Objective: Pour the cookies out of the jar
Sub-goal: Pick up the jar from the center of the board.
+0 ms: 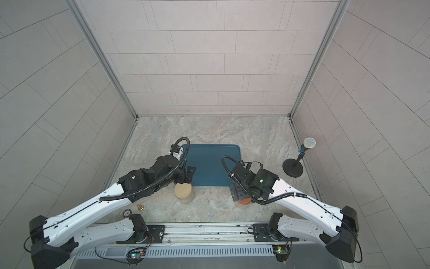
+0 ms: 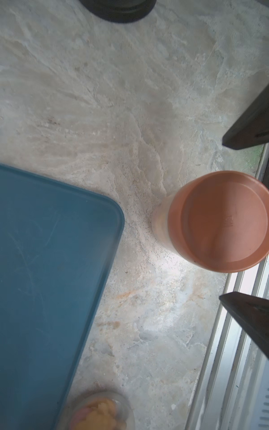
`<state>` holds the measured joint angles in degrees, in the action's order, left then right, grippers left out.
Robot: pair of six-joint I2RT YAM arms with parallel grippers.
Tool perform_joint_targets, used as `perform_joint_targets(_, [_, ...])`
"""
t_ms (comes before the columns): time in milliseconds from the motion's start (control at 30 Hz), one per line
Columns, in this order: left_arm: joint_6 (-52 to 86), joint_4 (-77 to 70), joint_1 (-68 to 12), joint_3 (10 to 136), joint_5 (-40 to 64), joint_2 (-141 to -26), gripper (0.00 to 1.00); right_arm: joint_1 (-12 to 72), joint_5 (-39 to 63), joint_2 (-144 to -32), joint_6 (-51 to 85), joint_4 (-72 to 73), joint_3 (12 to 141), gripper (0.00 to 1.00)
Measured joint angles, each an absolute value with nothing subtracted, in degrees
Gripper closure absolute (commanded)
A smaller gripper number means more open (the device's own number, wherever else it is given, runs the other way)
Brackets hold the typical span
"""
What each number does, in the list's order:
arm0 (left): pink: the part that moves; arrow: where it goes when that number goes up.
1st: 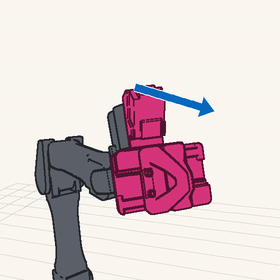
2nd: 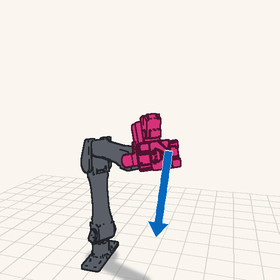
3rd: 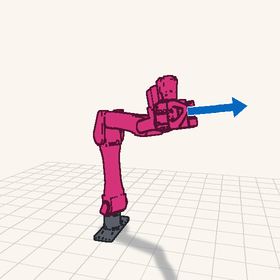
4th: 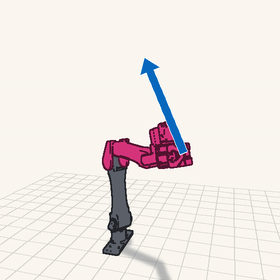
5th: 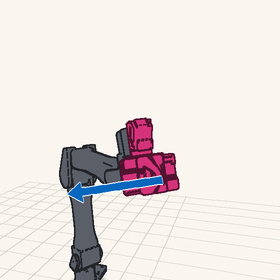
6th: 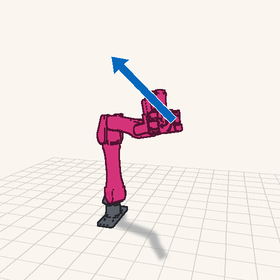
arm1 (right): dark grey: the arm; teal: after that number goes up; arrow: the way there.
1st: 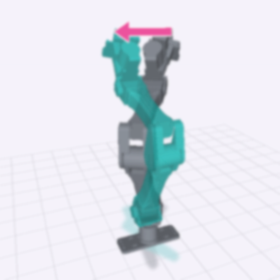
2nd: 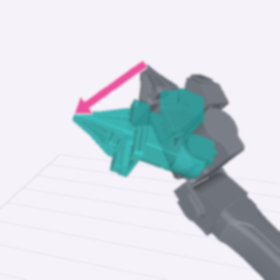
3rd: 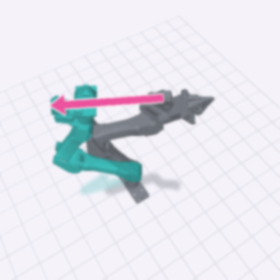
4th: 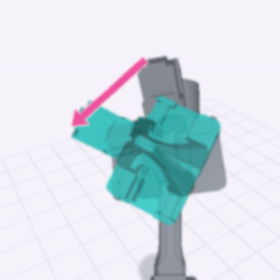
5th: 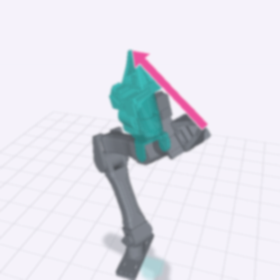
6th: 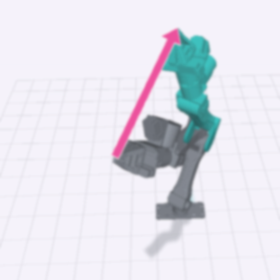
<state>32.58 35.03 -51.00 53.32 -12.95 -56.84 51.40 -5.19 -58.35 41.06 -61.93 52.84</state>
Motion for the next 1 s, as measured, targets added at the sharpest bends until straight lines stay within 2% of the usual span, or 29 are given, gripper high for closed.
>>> perform_joint_targets(767, [34.2, 34.52, -49.89, 50.7, -9.61, -55.77, 0.0, 51.05, -1.89, -61.25, 40.77, -53.63, 42.74, 0.0])
perform_joint_targets(867, [34.35, 34.41, -49.89, 50.43, -9.3, -55.75, 0.0, 51.05, -2.13, -61.6, 40.77, -53.06, 42.37, 0.06])
perform_joint_targets(933, [34.54, 34.35, -49.89, 50.33, -9.19, -55.75, 0.0, 50.98, -2.37, -61.93, 40.75, -52.9, 42.15, 0.14])
perform_joint_targets(967, [34.61, 34.35, -49.89, 50.33, -9.1, -55.75, 0.0, 50.98, -2.46, -62.0, 40.82, -52.75, 42.13, 0.21])
perform_joint_targets(1000, [34.72, 34.33, -49.89, 50.33, -9.04, -55.75, 0.0, 50.98, -2.48, -61.98, 40.91, -52.58, 42.13, 0.34])
